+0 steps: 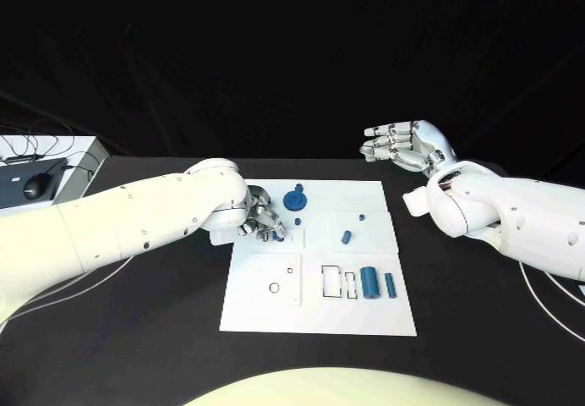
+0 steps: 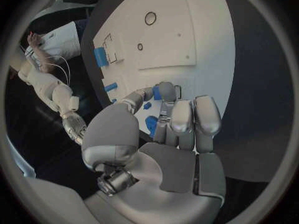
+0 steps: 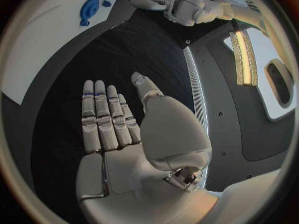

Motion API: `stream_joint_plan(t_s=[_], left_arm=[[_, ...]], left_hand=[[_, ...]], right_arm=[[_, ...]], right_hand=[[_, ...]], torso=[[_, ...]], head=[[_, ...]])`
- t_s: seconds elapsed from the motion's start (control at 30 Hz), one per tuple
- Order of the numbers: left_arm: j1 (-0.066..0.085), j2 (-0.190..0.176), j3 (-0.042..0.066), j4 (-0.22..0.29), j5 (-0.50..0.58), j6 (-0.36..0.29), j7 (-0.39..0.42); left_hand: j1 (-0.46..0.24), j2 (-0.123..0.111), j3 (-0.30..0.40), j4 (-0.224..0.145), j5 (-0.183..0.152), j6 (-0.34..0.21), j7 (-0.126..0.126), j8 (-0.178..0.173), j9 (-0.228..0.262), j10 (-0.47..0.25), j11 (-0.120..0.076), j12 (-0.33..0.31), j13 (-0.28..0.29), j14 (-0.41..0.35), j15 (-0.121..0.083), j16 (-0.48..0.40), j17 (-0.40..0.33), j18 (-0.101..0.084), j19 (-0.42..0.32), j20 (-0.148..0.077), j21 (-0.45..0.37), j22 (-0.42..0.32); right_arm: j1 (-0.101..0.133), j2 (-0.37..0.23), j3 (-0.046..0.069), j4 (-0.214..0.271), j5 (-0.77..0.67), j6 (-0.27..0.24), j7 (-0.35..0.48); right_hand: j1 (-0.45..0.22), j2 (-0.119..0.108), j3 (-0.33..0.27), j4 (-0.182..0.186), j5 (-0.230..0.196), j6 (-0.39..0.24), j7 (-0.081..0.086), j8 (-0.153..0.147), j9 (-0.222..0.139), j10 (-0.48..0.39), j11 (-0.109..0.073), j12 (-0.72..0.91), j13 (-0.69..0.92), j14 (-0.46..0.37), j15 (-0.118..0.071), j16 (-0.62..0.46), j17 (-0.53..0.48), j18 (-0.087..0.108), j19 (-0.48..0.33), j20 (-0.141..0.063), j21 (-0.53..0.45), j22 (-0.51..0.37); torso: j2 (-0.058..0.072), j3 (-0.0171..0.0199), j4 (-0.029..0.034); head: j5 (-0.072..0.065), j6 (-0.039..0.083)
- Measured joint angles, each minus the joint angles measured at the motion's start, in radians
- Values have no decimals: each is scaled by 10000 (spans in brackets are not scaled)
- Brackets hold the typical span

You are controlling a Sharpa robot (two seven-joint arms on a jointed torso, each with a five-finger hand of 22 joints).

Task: Assemble the parts on the task board

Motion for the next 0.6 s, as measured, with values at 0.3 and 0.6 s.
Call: stream_joint_plan(t_s=[0.3,0.6], left_arm=[[1,3,-4,-5,33,84,0],[-10,11,-14,7,174,174,1]], left_hand=[[-44,44,-137,-137,0,157,26,-117,129,112,-63,0,0,0,0,178,179,-155,35,35,-63,33],[-197,197,-151,-151,-29,333,22,-257,184,217,-37,-48,-12,0,0,218,254,-153,34,35,-63,91]], right_arm=[[0,-10,0,6,-57,28,-9],[3,-15,0,8,-125,49,-17]], right_hand=[[0,0,-28,-28,0,-44,16,0,-8,-27,-27,0,0,-36,37,0,0,0,-36,36,0,-14],[0,0,-28,-28,0,-44,15,0,-8,-27,-27,0,1,-36,36,0,1,0,-36,36,0,-13]], torso=[[-1,0,0],[-3,0,0]], head=[[0,-25],[9,-28]])
